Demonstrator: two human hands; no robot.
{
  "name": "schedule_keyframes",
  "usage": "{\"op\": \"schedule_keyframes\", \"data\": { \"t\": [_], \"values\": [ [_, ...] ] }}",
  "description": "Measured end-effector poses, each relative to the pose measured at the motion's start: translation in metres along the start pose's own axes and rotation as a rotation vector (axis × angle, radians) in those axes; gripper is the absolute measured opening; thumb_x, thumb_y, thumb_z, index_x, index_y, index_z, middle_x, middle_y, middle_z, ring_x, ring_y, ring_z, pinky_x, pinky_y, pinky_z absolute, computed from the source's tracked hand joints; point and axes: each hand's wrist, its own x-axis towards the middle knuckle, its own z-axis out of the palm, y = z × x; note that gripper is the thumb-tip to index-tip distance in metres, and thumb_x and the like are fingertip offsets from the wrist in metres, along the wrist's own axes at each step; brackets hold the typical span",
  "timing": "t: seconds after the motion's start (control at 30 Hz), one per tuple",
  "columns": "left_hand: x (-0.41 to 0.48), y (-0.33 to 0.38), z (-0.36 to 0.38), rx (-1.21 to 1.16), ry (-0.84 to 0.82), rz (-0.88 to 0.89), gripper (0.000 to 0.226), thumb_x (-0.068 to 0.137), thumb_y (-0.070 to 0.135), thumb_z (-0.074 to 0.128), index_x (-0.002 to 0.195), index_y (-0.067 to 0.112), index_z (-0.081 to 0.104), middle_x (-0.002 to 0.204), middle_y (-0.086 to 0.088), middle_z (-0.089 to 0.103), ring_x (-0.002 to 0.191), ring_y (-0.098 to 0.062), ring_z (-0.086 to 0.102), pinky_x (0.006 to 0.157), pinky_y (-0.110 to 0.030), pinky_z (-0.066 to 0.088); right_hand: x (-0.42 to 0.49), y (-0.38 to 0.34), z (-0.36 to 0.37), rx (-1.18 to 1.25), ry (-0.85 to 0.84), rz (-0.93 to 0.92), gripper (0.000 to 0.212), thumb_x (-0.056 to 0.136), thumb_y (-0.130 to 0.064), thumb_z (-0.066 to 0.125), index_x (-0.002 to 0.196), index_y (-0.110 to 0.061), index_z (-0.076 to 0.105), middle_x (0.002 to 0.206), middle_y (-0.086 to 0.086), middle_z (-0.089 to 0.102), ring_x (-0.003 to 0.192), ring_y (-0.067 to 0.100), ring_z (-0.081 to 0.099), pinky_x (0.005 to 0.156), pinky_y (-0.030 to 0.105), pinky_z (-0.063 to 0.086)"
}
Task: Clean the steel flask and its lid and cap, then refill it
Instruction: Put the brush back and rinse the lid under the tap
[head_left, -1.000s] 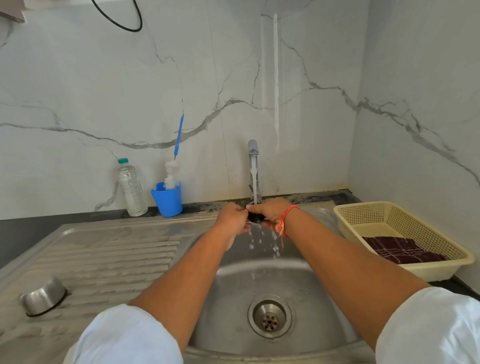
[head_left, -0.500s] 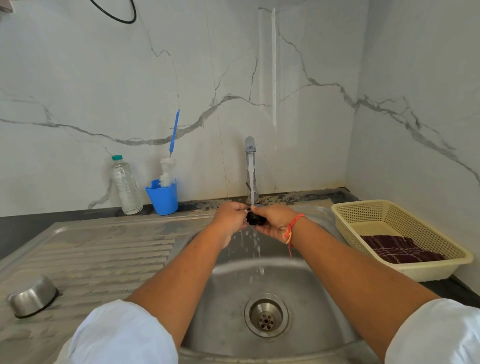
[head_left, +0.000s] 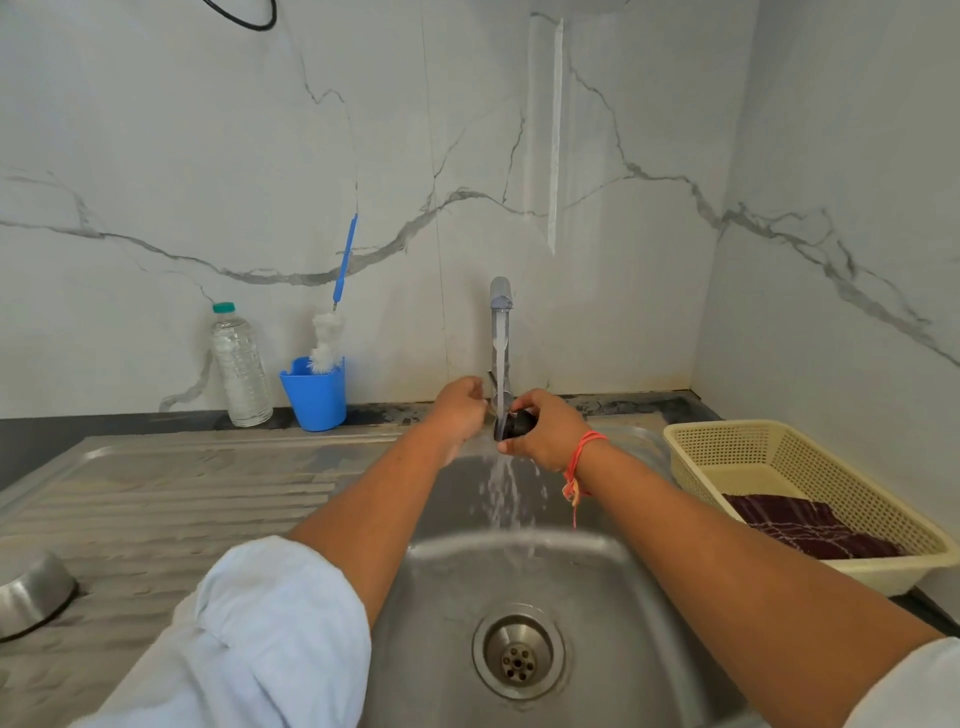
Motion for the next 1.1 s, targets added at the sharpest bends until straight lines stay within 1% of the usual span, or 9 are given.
{"op": "schedule_keyframes", "data": {
  "t": [0.13, 0.2, 0.33, 0.47, 0.63, 0.73, 0.87, 0.97, 1.1],
  "values": [
    [0.013, 0.005, 0.000, 0.093, -0.066, 0.015, 0.050, 0.086, -0.016, 0.038, 0.115, 0.017, 0.062, 0.116, 0.001, 0.062, 0.118, -0.021, 0.052, 0.104, -0.039, 0.045, -0.001, 0.007, -0.008, 0.125, -0.046, -0.067, 0.054, 0.074, -0.008, 0.088, 0.116, -0.022, 0.057, 0.114, 0.005, 0.063, 0.100, 0.022, 0.064, 0.085, 0.029, 0.057],
    [0.024, 0.001, 0.000, 0.059, -0.097, 0.046, 0.048, 0.087, -0.012, 0.041, 0.117, 0.016, 0.068, 0.115, -0.002, 0.072, 0.112, -0.022, 0.064, 0.104, -0.044, 0.051, 0.000, 0.011, -0.010, 0.192, -0.079, -0.040, 0.055, 0.074, -0.009, 0.088, 0.119, -0.020, 0.057, 0.112, 0.003, 0.062, 0.105, 0.025, 0.066, 0.095, 0.040, 0.057],
    [0.025, 0.001, -0.004, 0.018, -0.177, 0.086, 0.054, 0.094, -0.010, 0.044, 0.132, 0.020, 0.066, 0.125, 0.000, 0.073, 0.120, -0.019, 0.066, 0.110, -0.046, 0.050, -0.001, 0.014, -0.013, 0.324, -0.114, 0.044, 0.063, 0.071, -0.016, 0.092, 0.118, -0.013, 0.050, 0.116, 0.013, 0.063, 0.103, 0.029, 0.069, 0.086, 0.045, 0.061],
    [0.014, 0.014, -0.007, 0.050, -0.313, 0.087, 0.062, 0.100, -0.011, 0.041, 0.148, 0.025, 0.053, 0.148, 0.002, 0.059, 0.134, -0.017, 0.055, 0.118, -0.046, 0.041, 0.001, 0.015, -0.015, 0.219, -0.062, 0.046, 0.058, 0.072, -0.034, 0.091, 0.114, -0.015, 0.055, 0.110, 0.011, 0.068, 0.098, 0.026, 0.071, 0.089, 0.045, 0.060],
    [-0.002, 0.020, -0.010, 0.227, -0.246, 0.136, 0.067, 0.101, -0.010, 0.045, 0.161, 0.014, 0.031, 0.165, -0.005, 0.036, 0.152, -0.024, 0.033, 0.118, -0.033, 0.028, -0.005, 0.006, -0.019, 0.025, -0.027, -0.048, 0.050, 0.078, -0.042, 0.085, 0.119, -0.020, 0.066, 0.112, -0.002, 0.067, 0.106, 0.019, 0.065, 0.097, 0.034, 0.053],
    [-0.008, 0.003, -0.015, 0.382, -0.119, 0.181, 0.054, 0.098, 0.000, 0.060, 0.150, 0.009, 0.050, 0.148, -0.009, 0.056, 0.134, -0.028, 0.054, 0.111, -0.034, 0.041, -0.015, -0.004, -0.019, -0.137, -0.010, -0.087, 0.054, 0.076, -0.034, 0.087, 0.121, -0.020, 0.062, 0.112, -0.004, 0.062, 0.100, 0.017, 0.061, 0.085, 0.026, 0.046],
    [-0.034, -0.023, -0.031, 0.492, -0.063, 0.211, 0.036, 0.090, 0.015, 0.079, 0.124, 0.010, 0.070, 0.098, -0.005, 0.073, 0.092, -0.021, 0.068, 0.081, -0.028, 0.050, -0.031, -0.015, -0.009, -0.341, 0.004, -0.225, 0.066, 0.071, -0.030, 0.090, 0.126, -0.016, 0.056, 0.122, 0.004, 0.065, 0.105, 0.023, 0.062, 0.087, 0.029, 0.047],
    [-0.060, -0.036, -0.043, 0.522, -0.116, 0.241, 0.029, 0.092, 0.020, 0.078, 0.120, 0.016, 0.073, 0.104, -0.006, 0.077, 0.097, -0.017, 0.072, 0.086, -0.029, 0.054, -0.049, -0.022, 0.004, -0.543, -0.116, -0.274, 0.078, 0.070, -0.028, 0.090, 0.135, -0.015, 0.049, 0.123, 0.008, 0.065, 0.111, 0.029, 0.062, 0.092, 0.035, 0.049],
    [-0.103, -0.041, -0.056, 0.226, -0.227, 0.172, 0.038, 0.098, 0.026, 0.072, 0.133, 0.015, 0.063, 0.119, -0.006, 0.072, 0.107, -0.016, 0.071, 0.087, -0.031, 0.061, -0.073, -0.033, 0.019, -0.499, -0.123, -0.318, 0.089, 0.070, -0.023, 0.088, 0.143, -0.012, 0.040, 0.125, 0.013, 0.059, 0.115, 0.029, 0.058, 0.093, 0.036, 0.048]
  ]
}}
